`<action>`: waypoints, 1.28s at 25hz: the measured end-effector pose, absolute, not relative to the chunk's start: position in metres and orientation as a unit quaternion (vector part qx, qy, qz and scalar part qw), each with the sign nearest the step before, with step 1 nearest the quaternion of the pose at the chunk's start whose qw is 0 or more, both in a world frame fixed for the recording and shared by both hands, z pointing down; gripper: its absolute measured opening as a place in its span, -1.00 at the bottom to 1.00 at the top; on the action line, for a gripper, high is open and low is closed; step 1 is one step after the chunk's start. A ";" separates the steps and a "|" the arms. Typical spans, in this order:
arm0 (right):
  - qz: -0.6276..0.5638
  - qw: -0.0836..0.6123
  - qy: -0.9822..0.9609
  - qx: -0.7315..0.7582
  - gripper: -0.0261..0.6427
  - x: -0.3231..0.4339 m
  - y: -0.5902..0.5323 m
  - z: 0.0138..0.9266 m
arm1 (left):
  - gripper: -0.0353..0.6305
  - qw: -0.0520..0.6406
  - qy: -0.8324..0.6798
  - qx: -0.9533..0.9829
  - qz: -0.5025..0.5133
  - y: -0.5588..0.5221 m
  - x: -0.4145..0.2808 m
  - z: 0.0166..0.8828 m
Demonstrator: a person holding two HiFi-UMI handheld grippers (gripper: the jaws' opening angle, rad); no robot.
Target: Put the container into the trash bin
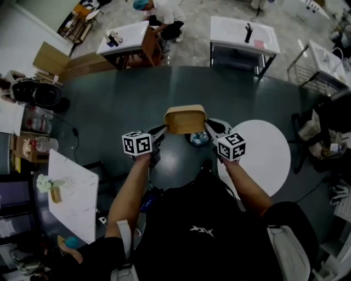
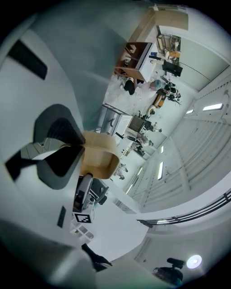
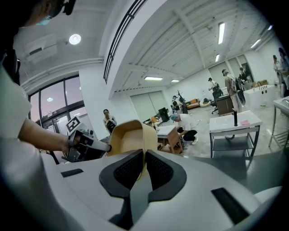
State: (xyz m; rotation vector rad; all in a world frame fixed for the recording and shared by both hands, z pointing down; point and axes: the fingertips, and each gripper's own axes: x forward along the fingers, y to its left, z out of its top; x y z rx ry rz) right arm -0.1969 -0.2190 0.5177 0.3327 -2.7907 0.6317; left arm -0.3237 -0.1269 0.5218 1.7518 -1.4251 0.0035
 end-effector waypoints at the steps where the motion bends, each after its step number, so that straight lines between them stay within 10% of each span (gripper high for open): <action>1: 0.220 0.130 -0.959 0.119 -0.77 -0.199 -0.224 0.520 | -0.83 0.429 -0.568 0.703 0.004 -0.133 -0.327 0.524; 32: 0.329 0.237 -0.827 0.388 -0.77 -0.219 -0.306 0.762 | -0.84 0.534 -0.378 0.751 0.096 -0.273 -0.368 0.781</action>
